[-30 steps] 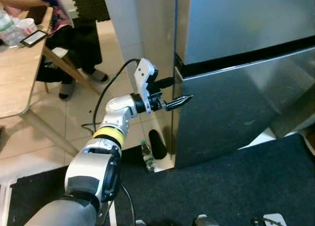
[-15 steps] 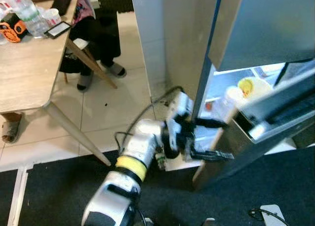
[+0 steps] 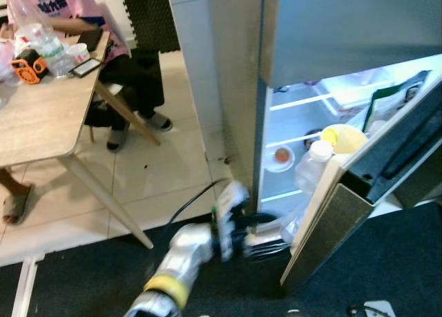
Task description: Restocking fridge
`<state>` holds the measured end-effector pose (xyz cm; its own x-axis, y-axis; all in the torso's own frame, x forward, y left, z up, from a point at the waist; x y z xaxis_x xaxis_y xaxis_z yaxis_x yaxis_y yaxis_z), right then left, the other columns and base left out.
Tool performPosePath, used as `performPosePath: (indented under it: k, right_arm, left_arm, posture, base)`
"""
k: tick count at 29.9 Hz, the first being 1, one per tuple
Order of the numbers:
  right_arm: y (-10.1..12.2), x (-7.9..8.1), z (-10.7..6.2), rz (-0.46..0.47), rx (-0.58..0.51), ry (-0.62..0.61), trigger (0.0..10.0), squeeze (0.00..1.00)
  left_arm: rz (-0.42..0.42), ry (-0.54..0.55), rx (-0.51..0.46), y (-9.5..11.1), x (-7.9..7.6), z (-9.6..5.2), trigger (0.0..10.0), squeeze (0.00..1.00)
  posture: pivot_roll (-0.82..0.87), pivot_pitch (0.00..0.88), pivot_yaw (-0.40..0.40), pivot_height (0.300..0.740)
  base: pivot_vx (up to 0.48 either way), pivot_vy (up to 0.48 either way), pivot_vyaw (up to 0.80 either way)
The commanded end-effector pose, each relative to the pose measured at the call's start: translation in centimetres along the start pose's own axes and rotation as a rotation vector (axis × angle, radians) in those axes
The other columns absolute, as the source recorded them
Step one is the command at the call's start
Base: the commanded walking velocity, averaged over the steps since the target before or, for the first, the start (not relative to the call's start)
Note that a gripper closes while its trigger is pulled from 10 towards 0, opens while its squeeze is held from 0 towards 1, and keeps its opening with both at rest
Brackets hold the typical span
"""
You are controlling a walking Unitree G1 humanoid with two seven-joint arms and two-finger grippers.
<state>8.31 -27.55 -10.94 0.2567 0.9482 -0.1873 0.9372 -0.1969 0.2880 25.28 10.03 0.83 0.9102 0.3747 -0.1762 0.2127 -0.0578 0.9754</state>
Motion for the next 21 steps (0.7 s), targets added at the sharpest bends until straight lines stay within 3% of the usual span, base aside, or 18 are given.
performPosePath:
  k: [1, 2, 3, 5, 7, 8, 10, 11, 13, 14, 15, 17, 18, 19, 21]
  right_arm:
    - [-0.2, 0.3, 0.0, -0.002, 0.010, 0.014, 10.0, 0.00]
    - [-0.3, 0.3, 0.0, -0.002, 0.014, 0.024, 10.0, 0.00]
    - [-0.3, 0.3, 0.0, -0.002, 0.014, 0.024, 10.0, 0.00]
    - [-0.2, 0.5, 0.0, 0.002, 0.013, 0.054, 10.0, 0.00]
    - [-0.2, 0.5, 0.0, 0.002, 0.013, 0.054, 10.0, 0.00]
    - [-0.1, 0.6, 0.0, 0.003, 0.011, 0.061, 10.0, 0.00]
    - [-0.1, 0.6, 0.0, 0.003, 0.011, 0.061, 10.0, 0.00]
    - [0.2, 0.7, 0.0, -0.013, 0.012, 0.066, 10.0, 0.00]
    - [0.2, 0.7, 0.0, -0.013, 0.012, 0.066, 10.0, 0.00]
    - [0.7, 0.9, 0.1, -0.031, 0.011, 0.069, 10.0, 0.00]
    - [0.7, 0.9, 0.1, -0.031, 0.011, 0.069, 10.0, 0.00]
    - [2.4, 1.1, 0.1, -0.049, -0.015, 0.067, 10.0, 0.00]
    - [2.4, 1.1, 0.1, -0.049, -0.015, 0.067, 10.0, 0.00]
    - [3.1, 1.2, 0.0, -0.049, -0.029, 0.069, 10.0, 0.00]
    - [3.7, 1.2, 0.0, -0.054, -0.038, 0.072, 10.0, 0.00]
  left_arm:
    - [-0.022, 0.069, 0.043, -1.2, 0.2, -1.1, 10.0, 0.00]
    - [-0.066, 0.137, 0.084, -2.6, 0.1, -2.5, 10.0, 0.00]
    - [-0.066, 0.137, 0.084, -2.6, 0.1, -2.5, 10.0, 0.00]
    - [-0.166, 0.314, 0.174, -5.4, -0.2, -5.3, 10.0, 0.00]
    - [-0.166, 0.314, 0.174, -5.4, -0.2, -5.3, 10.0, 0.00]
    - [-0.208, 0.417, 0.240, -6.9, -0.4, -6.6, 10.0, 0.00]
    - [-0.208, 0.417, 0.240, -6.9, -0.4, -6.6, 10.0, 0.00]
    - [-0.273, 0.517, 0.346, -9.2, -1.5, -8.0, 10.0, 0.00]
    - [-0.273, 0.517, 0.346, -9.2, -1.5, -8.0, 10.0, 0.00]
    - [-0.338, 0.605, 0.432, -11.0, -2.7, -9.3, 10.0, 0.00]
    - [-0.338, 0.605, 0.432, -11.0, -2.7, -9.3, 10.0, 0.00]
    - [-0.477, 0.731, 0.570, -14.2, -6.0, -11.3, 10.0, 0.00]
    - [-0.477, 0.731, 0.570, -14.2, -6.0, -11.3, 10.0, 0.00]
    - [-0.510, 0.749, 0.610, -15.0, -7.2, -11.6, 10.0, 0.00]
    - [-0.520, 0.749, 0.644, -15.6, -8.0, -11.7, 10.0, 0.00]
  posture:
    - [-0.10, 0.118, 0.054, 0.740]
    - [-0.09, 0.114, 0.051, 0.740]
    - [-0.09, 0.114, 0.051, 0.740]
    - [-0.08, 0.105, 0.045, 0.740]
    - [-0.08, 0.105, 0.045, 0.740]
    - [-0.08, 0.098, 0.037, 0.740]
    - [-0.08, 0.098, 0.037, 0.740]
    - [-0.06, 0.064, 0.012, 0.740]
    - [-0.06, 0.064, 0.012, 0.740]
    - [-0.05, 0.051, 0.006, 0.740]
    - [-0.05, 0.051, 0.006, 0.740]
    - [-0.05, 0.033, 0.003, 0.740]
    - [-0.05, 0.033, 0.003, 0.740]
    - [-0.04, 0.029, 0.000, 0.740]
    - [-0.04, 0.020, -0.004, 0.740]
  base:
    - [0.000, 0.000, 0.00]
    - [0.000, 0.000, 0.00]
    - [0.000, 0.000, 0.00]
    - [0.000, 0.000, 0.00]
    - [0.000, 0.000, 0.00]
    - [0.000, 0.000, 0.00]
    - [0.000, 0.000, 0.00]
    - [0.000, 0.000, -0.54]
    - [0.000, 0.000, -0.54]
    - [0.000, 0.000, -0.73]
    - [0.000, 0.000, -0.73]
    - [0.000, 0.000, -0.72]
    - [0.000, 0.000, -0.72]
    - [0.000, 0.000, -0.73]
    - [0.000, 0.000, -0.72]
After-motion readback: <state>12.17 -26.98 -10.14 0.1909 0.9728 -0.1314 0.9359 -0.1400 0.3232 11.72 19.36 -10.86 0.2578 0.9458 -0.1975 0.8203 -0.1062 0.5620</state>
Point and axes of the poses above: a point about 5 cm out from each wrist's last joint towards the gripper, its own z axis pointing out of the wrist towards the gripper, its own y axis along the axis of the wrist's last joint, x = y × z, the point moved 1 cm from there along z, pointing out of the wrist towards the gripper, and after that the axes turned 15 degrees about z, right-handed, at the moved point
